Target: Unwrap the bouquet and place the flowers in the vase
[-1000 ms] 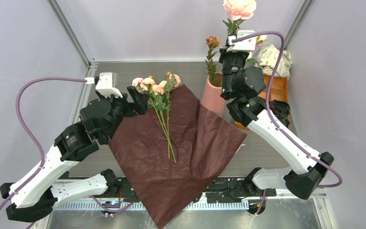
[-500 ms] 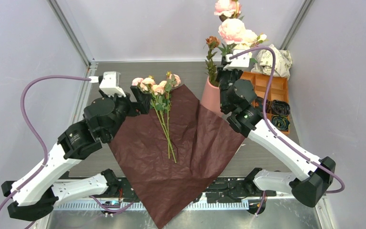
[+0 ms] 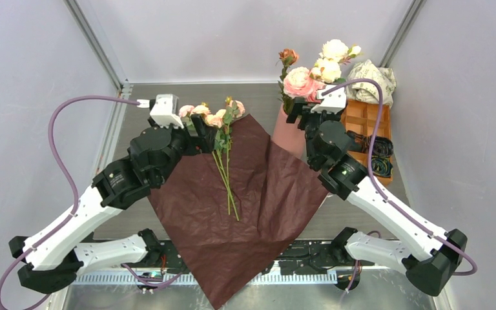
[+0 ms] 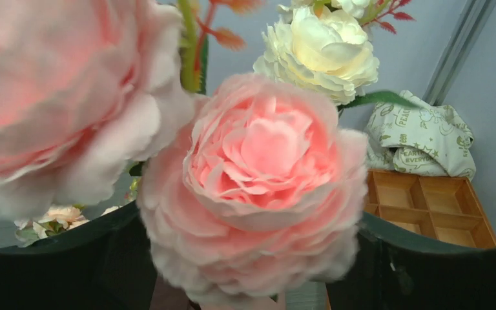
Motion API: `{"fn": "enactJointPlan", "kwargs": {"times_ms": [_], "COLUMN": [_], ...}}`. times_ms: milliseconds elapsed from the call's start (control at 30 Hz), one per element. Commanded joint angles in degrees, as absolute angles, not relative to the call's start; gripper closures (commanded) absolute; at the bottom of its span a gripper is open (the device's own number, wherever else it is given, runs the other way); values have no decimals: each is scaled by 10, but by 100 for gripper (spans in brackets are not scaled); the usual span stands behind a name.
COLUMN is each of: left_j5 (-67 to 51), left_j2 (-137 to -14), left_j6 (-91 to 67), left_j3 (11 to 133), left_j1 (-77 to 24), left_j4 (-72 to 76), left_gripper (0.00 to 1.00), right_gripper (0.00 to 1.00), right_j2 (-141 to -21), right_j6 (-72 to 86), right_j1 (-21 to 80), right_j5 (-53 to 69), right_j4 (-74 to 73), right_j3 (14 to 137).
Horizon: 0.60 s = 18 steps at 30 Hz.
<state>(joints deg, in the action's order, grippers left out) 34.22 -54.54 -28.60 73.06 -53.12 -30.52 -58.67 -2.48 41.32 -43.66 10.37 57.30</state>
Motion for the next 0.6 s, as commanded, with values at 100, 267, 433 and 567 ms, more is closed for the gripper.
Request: {"fn": "enactJointPlan", "kwargs": {"times_ms": [100,267,433,567], "left_j5": [333,326,277,185], "left_j2": [-563,-586,-622,-665], "left_j6": [-298,-307,-354,-428], "left_j3": [731,727,728,725], "left_j1": [-528,-521,-476,-389], "left_j4": [-263,-263,-277,-303], "left_gripper": [12,11,11,13], "right_gripper": [13,6,6,6], "right_j2": [-551,-520,-469,-415], "right_j6": [42,94,136,160], "right_j1": [411,412,412,412], "right_j5": [-442,-437,-409,-371], "right_j4": [17,-50,-108,-146], "right_j3": [612,628,641,654]}}
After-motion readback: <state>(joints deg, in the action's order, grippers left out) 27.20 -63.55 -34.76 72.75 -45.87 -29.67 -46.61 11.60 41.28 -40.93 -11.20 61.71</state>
